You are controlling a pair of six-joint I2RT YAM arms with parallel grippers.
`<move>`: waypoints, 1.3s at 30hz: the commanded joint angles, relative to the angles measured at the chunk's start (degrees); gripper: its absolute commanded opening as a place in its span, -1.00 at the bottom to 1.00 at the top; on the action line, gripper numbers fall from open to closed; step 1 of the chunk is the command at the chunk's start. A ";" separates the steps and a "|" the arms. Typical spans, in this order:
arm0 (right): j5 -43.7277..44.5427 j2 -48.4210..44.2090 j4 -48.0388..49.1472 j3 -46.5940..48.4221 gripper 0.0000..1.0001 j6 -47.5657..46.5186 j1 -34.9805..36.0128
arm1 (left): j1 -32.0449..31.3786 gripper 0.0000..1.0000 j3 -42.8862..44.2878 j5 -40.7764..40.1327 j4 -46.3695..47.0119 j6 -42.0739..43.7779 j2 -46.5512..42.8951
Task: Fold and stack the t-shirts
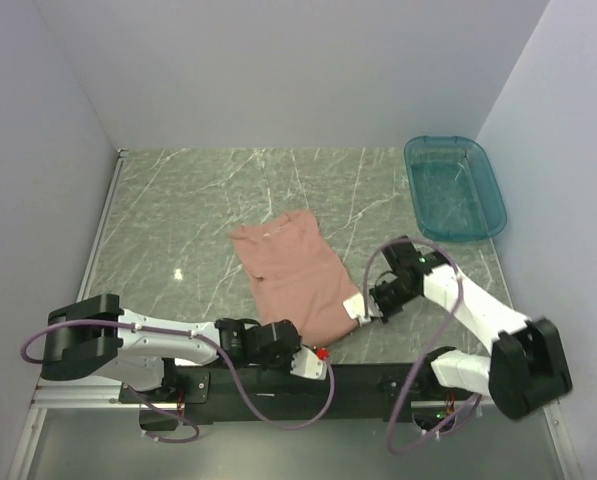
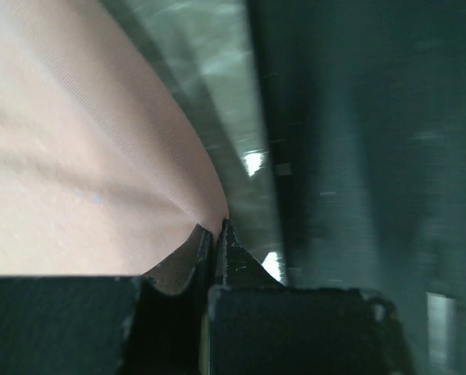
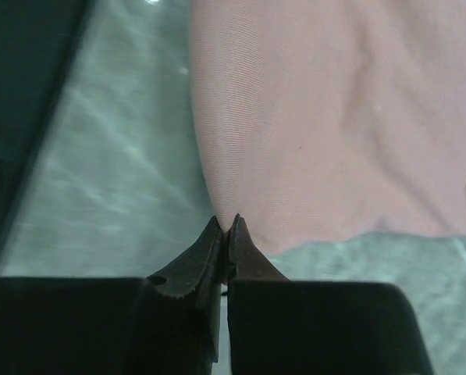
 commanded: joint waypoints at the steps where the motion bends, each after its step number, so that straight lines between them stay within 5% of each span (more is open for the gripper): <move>1: -0.72 -7.21 -5.68 -3.79 -1.00 -1.02 -0.25 | -2.49 -0.99 1.98 1.56 -4.41 -6.35 -2.83; 6: -3.71 -6.44 -4.02 1.81 -1.00 5.83 -0.25 | -0.74 -0.99 1.63 -0.46 -3.71 -4.17 -9.14; 14: -9.25 16.20 -0.25 28.68 -1.00 22.40 0.45 | 25.13 -0.99 2.68 7.09 0.14 8.21 -18.39; 20: -7.93 37.02 3.36 53.27 -1.00 42.36 1.07 | 45.46 -0.99 9.44 18.59 4.46 15.08 -8.57; 23: -6.09 44.08 6.60 60.78 -1.00 49.84 1.16 | 50.66 -0.99 13.04 21.41 6.92 16.57 -1.10; 32: 3.49 52.37 19.44 65.82 -1.00 65.49 0.81 | 57.45 -0.99 18.94 24.41 15.97 15.17 11.13; 39: 7.27 54.39 21.64 66.87 -1.00 68.85 0.28 | 58.77 -0.99 21.40 25.12 19.40 13.24 18.08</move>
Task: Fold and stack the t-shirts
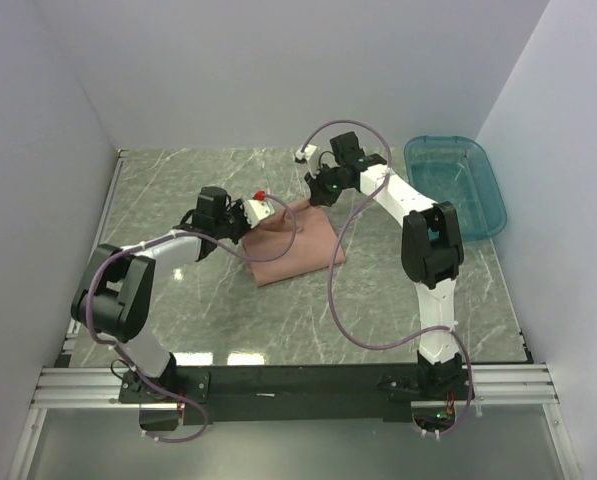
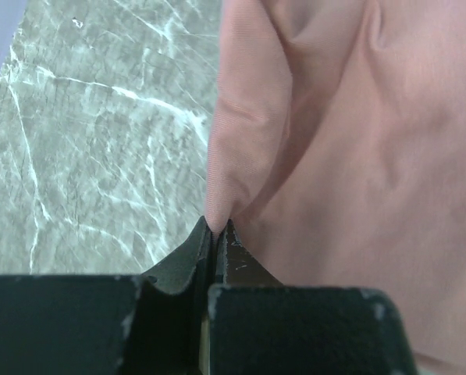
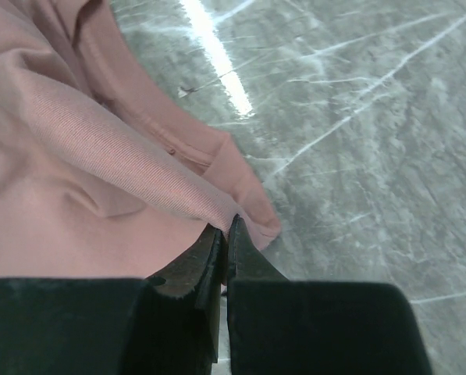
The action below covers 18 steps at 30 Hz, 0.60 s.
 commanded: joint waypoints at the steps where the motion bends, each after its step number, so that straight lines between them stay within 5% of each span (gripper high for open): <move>1: 2.59 1.08 3.94 2.68 -1.00 3.76 -0.29 | 0.37 -0.99 2.74 2.11 5.39 -1.54 2.08; 18: 10.50 5.30 6.40 8.21 -1.00 12.20 0.15 | 0.98 -0.99 7.05 -9.32 6.98 -8.74 7.53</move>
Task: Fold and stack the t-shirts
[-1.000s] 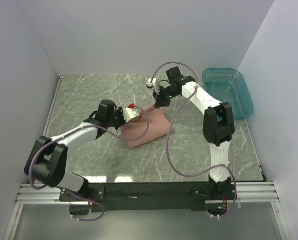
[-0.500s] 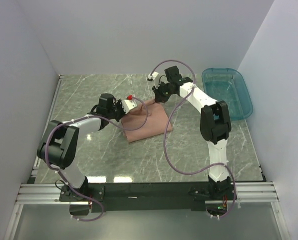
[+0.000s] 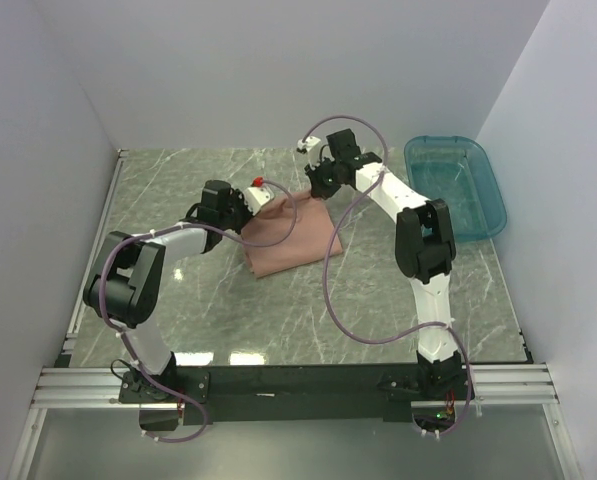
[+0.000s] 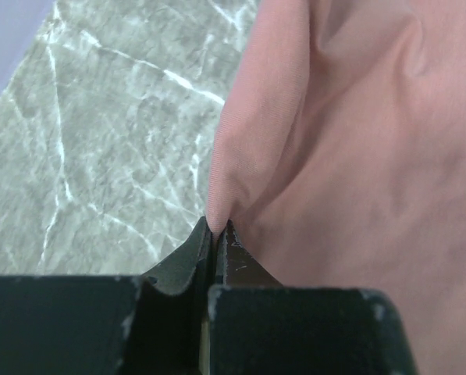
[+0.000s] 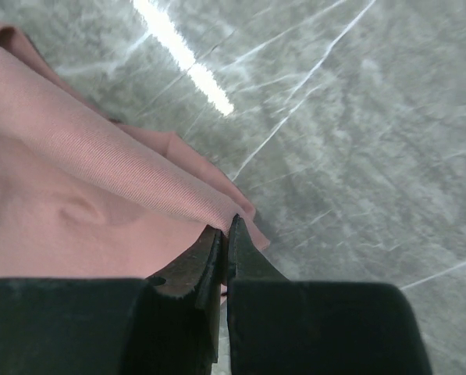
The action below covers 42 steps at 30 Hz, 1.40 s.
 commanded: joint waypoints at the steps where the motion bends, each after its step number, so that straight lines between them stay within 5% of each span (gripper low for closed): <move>1: 2.44 1.10 2.84 4.58 -1.00 3.02 0.35 | 0.37 -0.99 2.02 -3.03 2.48 -2.63 0.19; 3: 2.53 1.37 3.10 5.03 -1.00 3.46 0.35 | 0.37 -0.87 2.63 -3.82 2.04 -3.68 0.37; 8: 5.87 2.07 3.54 7.40 -0.28 8.38 0.70 | 0.46 -0.42 6.32 -8.73 -1.91 -10.08 -0.15; 9: 6.65 1.72 4.07 7.31 -0.19 8.91 0.61 | 0.55 0.42 6.76 -10.14 -2.26 -13.84 -0.77; 10: 6.84 0.68 4.25 6.79 -0.03 9.61 0.44 | 0.72 0.73 6.76 -11.20 -2.53 -15.27 -1.65; 13: 5.96 -2.66 5.21 4.51 0.34 10.50 -1.05 | 1.16 0.85 5.80 -12.34 -3.93 -21.07 -6.56; 17: -0.08 -7.32 3.47 1.87 0.38 9.62 -3.78 | 2.83 0.99 2.73 -17.33 -6.22 -35.72 -15.25; 20: -16.59 -11.36 -3.38 -0.32 0.38 5.85 -6.85 | 5.55 0.99 -0.52 -18.24 -10.52 -52.95 -18.78; 22: -24.93 -16.09 -6.47 -5.57 0.37 3.83 -8.00 | 8.18 0.99 -3.07 -10.53 -13.15 -63.06 -18.71; 28: -26.30 -32.26 -4.98 -24.73 0.33 2.06 -8.00 | 8.81 0.73 -11.51 3.20 -9.22 -80.22 -12.65; 32: -24.98 -38.70 -3.41 -33.28 0.33 1.97 -8.35 | 7.14 0.76 -14.06 2.94 -5.35 -84.62 -8.61; 36: -26.46 -41.43 -1.12 -37.95 0.33 3.20 -10.55 | 3.64 0.75 -8.29 -0.65 -12.61 -88.13 -1.85; 37: -26.91 -41.52 -1.11 -37.95 0.33 3.46 -11.07 | 3.19 0.70 -7.13 -1.53 -13.68 -88.93 1.21; 39: -27.61 -41.43 -1.20 -38.04 0.33 3.82 -12.31 | 2.57 0.18 -4.41 -1.89 -16.32 -91.21 4.31; 42: -28.67 -42.13 -0.59 -38.65 0.32 4.34 -13.18 | 2.48 -0.22 -2.73 -0.75 -18.79 -92.19 9.06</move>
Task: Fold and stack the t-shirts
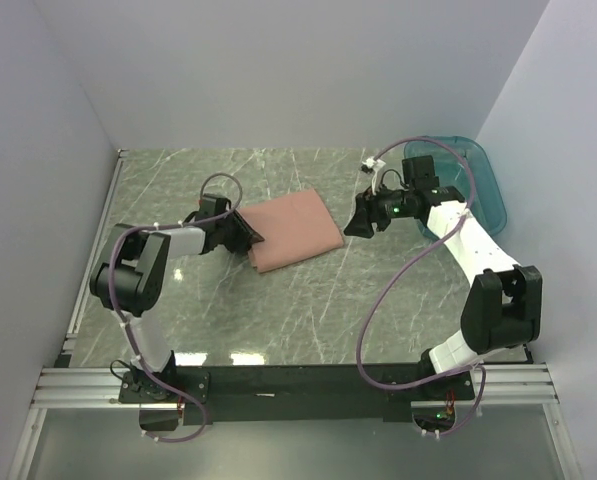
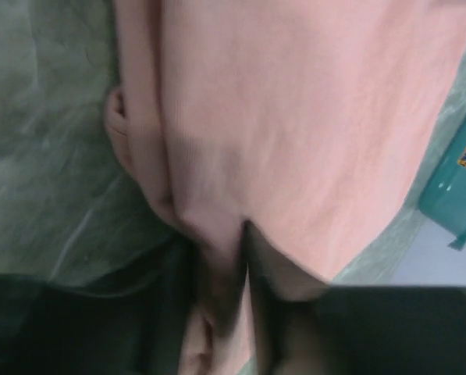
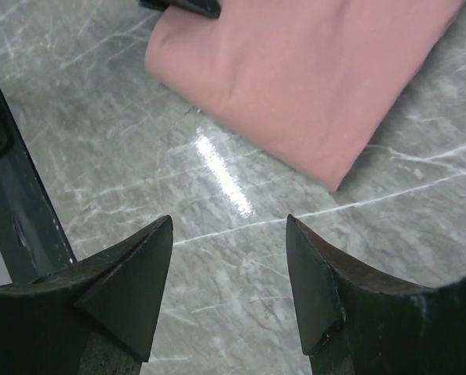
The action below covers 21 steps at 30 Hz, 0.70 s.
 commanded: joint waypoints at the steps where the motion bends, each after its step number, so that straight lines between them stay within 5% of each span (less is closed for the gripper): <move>1: -2.88 -1.99 3.21 -0.34 0.32 1.00 -1.10 | -0.38 -0.36 -0.45 -2.34 -9.06 -2.47 5.11; 2: -2.97 -2.16 3.39 -0.51 0.32 1.09 -1.19 | -0.21 -0.64 -0.80 -4.17 -9.41 -1.51 4.94; 5: -3.23 -2.16 3.39 -0.69 0.32 1.00 -1.63 | 2.07 -0.96 1.20 -7.61 -13.36 3.92 3.71; 12: -3.58 -1.81 2.34 -0.34 0.31 -0.05 -1.63 | 19.81 -0.99 17.28 -9.38 -27.50 24.32 6.51; 21: -5.87 -1.55 1.02 0.01 0.31 -0.93 -1.89 | 34.77 -0.95 50.93 -19.30 -47.63 41.04 26.98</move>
